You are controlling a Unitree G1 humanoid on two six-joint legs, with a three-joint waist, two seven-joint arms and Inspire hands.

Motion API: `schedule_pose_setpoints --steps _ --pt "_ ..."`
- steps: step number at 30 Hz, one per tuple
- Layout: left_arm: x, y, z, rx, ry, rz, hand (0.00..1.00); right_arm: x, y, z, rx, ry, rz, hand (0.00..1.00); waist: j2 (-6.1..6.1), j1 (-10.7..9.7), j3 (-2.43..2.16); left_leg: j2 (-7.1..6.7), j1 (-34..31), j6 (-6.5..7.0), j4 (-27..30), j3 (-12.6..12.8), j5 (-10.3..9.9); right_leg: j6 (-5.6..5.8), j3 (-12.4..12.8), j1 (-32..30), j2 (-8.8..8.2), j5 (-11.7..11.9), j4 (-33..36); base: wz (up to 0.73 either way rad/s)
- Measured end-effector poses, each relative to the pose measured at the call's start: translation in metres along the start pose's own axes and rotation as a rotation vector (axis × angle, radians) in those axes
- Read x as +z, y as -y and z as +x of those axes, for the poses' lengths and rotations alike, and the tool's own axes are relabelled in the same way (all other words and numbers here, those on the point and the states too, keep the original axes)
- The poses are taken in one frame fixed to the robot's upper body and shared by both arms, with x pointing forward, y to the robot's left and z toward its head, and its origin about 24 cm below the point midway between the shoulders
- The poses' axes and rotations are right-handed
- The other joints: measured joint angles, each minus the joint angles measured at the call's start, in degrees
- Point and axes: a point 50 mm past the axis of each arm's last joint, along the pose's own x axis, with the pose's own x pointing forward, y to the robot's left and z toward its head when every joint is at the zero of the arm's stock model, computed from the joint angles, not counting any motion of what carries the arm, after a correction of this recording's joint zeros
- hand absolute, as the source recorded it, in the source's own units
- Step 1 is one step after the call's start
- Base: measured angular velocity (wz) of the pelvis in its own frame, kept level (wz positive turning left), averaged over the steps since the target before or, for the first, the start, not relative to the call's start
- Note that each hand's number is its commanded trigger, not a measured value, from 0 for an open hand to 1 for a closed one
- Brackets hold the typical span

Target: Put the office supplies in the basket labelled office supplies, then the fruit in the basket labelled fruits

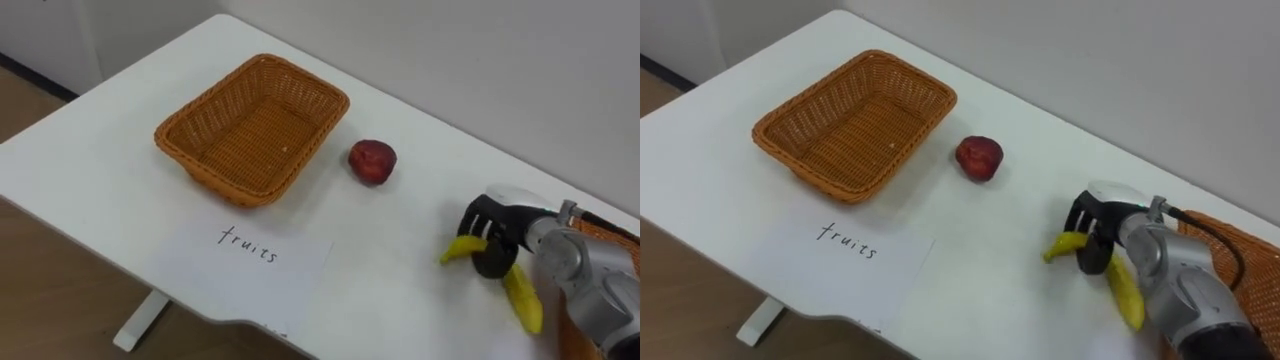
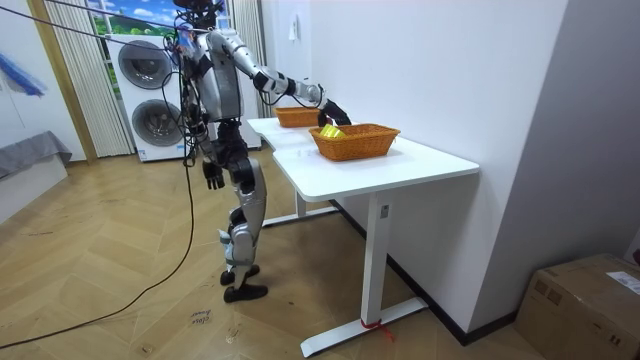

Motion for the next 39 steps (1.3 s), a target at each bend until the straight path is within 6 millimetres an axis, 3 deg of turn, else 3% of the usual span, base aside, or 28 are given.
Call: schedule_pose_setpoints --steps 12,28,30,33,39 --pt "0.008 -0.002 0.000 0.006 0.032 0.002 0.00 -0.002 -0.002 0.000 0.033 -0.012 -0.001 1.00 -0.41 0.79 -0.32 -0.01 0.04 -0.02 0.48 -0.42 0.02 0.00 0.12 -0.05 0.04 0.00 0.06 0.00" --pt "0.005 0.001 0.000 0.003 0.025 0.023 0.00 0.012 0.005 -0.005 0.033 0.050 -0.020 1.00 0.41 0.51 -0.15 -0.03 -0.25 -0.06 0.51 -0.54 0.02 0.00 0.20 -0.39 0.07 0.00 0.08 0.00" --pt "0.004 0.002 -0.001 0.002 0.022 0.022 0.00 0.016 0.008 -0.007 0.020 0.072 -0.015 1.00 0.76 0.25 -0.45 -0.07 -0.21 -0.05 0.43 -0.59 0.04 0.00 0.21 -0.09 0.03 0.00 0.09 0.00" --pt "-0.002 0.001 -0.002 0.006 0.014 0.025 0.00 0.029 0.018 -0.013 -0.022 0.149 -0.002 1.00 1.15 -1.31 -0.55 -0.08 0.06 -0.06 0.28 -0.78 0.06 0.00 0.18 0.44 0.05 0.00 0.00 0.05" --pt "-0.007 0.000 -0.003 0.016 0.006 0.022 0.00 0.049 0.036 -0.028 -0.102 0.276 -0.011 1.00 0.43 -2.84 -1.09 -0.02 2.29 -0.22 -1.59 -0.72 0.52 0.00 0.51 1.85 0.10 0.00 -0.07 -0.01"
